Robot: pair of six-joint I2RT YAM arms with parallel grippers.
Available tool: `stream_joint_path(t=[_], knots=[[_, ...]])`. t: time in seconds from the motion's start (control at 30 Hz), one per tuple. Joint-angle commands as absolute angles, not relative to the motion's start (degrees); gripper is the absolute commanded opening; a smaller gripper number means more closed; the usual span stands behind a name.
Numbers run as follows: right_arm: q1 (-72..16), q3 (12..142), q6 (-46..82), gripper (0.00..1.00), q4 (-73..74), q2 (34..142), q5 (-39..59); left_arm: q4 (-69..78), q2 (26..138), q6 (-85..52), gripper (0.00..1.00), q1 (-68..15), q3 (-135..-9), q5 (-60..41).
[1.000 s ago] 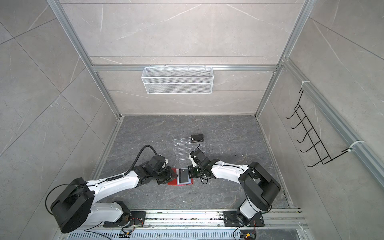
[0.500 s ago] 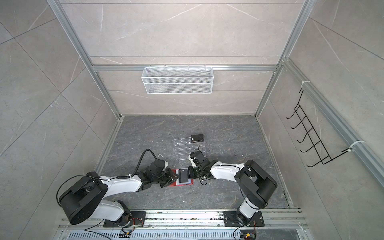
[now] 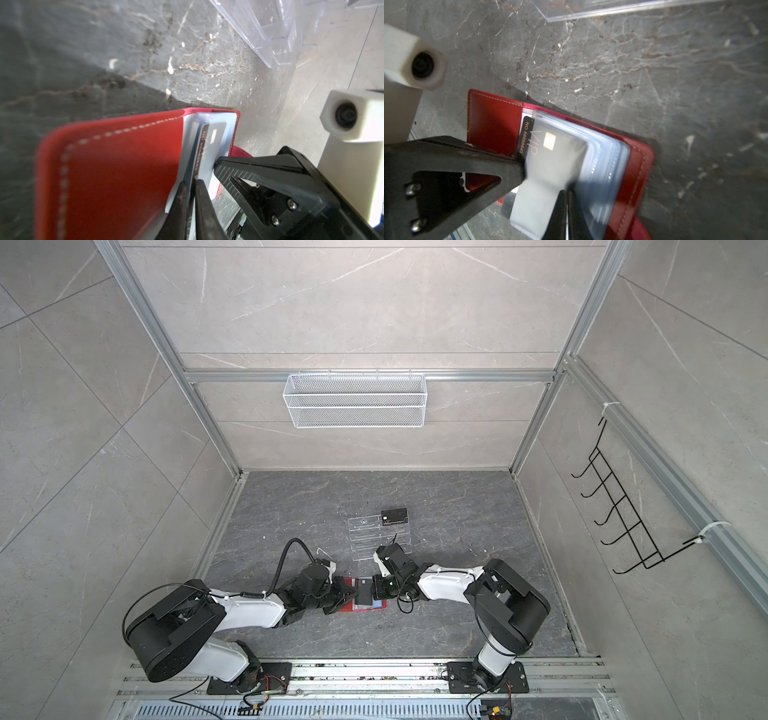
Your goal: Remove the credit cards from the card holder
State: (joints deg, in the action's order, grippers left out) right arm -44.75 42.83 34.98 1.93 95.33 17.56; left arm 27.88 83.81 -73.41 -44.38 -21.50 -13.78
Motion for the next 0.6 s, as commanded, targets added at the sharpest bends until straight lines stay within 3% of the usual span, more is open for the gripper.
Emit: stream_joint_path(t=[0.0, 0.57], knots=[[-45.2, 41.3, 35.4, 0.09, -0.5, 96.8, 17.2, 29.6, 83.8, -73.6, 0.00, -44.6, -21.7, -13.0], [-45.2, 42.3, 35.5, 0.10, -2.7, 96.4, 15.3, 0.9, 61.6, -69.4, 0.00, -44.5, -21.8, -3.9]])
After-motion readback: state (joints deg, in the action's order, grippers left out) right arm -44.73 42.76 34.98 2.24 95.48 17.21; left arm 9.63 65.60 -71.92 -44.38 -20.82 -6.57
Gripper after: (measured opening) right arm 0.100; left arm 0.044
